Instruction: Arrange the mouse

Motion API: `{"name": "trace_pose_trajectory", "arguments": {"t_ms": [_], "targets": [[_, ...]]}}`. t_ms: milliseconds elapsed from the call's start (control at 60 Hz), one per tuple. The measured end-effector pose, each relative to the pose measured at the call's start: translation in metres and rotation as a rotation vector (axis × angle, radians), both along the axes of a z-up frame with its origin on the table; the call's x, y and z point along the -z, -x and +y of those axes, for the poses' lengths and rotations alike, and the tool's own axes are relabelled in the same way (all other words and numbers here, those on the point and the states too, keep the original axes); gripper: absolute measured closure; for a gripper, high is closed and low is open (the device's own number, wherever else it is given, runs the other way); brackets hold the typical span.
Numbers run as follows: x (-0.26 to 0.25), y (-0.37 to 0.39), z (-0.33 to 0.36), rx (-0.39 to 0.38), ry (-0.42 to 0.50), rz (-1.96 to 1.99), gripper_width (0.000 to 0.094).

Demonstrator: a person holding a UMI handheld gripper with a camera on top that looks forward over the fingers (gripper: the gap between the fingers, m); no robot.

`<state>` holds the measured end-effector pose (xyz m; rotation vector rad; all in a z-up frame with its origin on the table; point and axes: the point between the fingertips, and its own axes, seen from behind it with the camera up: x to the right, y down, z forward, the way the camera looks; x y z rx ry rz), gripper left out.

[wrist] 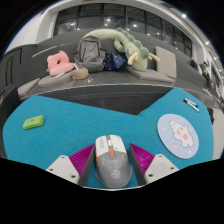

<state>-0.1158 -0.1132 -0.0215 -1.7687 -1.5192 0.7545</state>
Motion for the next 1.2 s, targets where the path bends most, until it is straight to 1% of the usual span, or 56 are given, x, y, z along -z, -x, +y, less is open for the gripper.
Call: {"name": "trace_pose_trajectory", "arguments": {"t_ms": [33, 67, 83, 133, 167, 200, 217, 233, 283, 333, 383, 433, 550, 600, 650, 683, 717, 783, 833, 883, 950, 983, 1050, 1117, 1200], "targets": [[0.000, 0.001, -0.003, -0.004, 0.002, 0.003, 0.0298], [0.000, 0.001, -0.001, 0.001, -0.009, 0.005, 0.0402], [0.000, 0.001, -0.001, 0.000, -0.012, 0.006, 0.0431], [0.000, 0.000, -0.001, -0.013, -0.034, 0.004, 0.0466], [0.000, 0.000, -0.002, -0.031, -0.046, 0.005, 0.0509], [0.000, 0.000, -0.002, -0.030, -0.042, 0.007, 0.0540], [0.000, -0.001, -0.003, -0.028, -0.038, 0.007, 0.0538], [0.000, -0.001, -0.002, -0.027, -0.035, 0.005, 0.0581], [-0.003, -0.005, -0.002, -0.021, -0.031, 0.000, 0.0600], [-0.016, -0.010, -0.002, -0.036, -0.038, 0.014, 0.0600], [-0.041, -0.011, 0.001, -0.056, -0.046, 0.063, 0.0599], [-0.072, -0.011, 0.015, -0.061, -0.068, 0.116, 0.0600], [-0.143, 0.002, 0.072, -0.012, -0.037, 0.229, 0.0601], [-0.157, 0.009, 0.108, 0.020, -0.054, 0.255, 0.0601], [-0.154, 0.012, 0.153, 0.074, -0.087, 0.244, 0.0599], [-0.141, 0.015, 0.179, 0.106, -0.094, 0.221, 0.0601], [-0.123, 0.017, 0.200, 0.126, -0.084, 0.191, 0.0600], [-0.077, 0.014, 0.230, 0.145, -0.028, 0.101, 0.0601], [-0.047, 0.009, 0.244, 0.150, 0.008, 0.046, 0.0588], [-0.021, 0.005, 0.255, 0.135, -0.015, 0.003, 0.0581], [-0.006, 0.001, 0.262, 0.112, -0.038, -0.017, 0.0567], [0.001, -0.001, 0.260, 0.098, -0.028, -0.027, 0.0539], [0.003, 0.000, 0.259, 0.095, -0.013, -0.002, 0.0500], [0.003, 0.000, 0.258, 0.094, -0.023, 0.005, 0.0401], [-0.007, -0.002, 0.270, 0.099, -0.101, 0.019, 0.0123]]}}
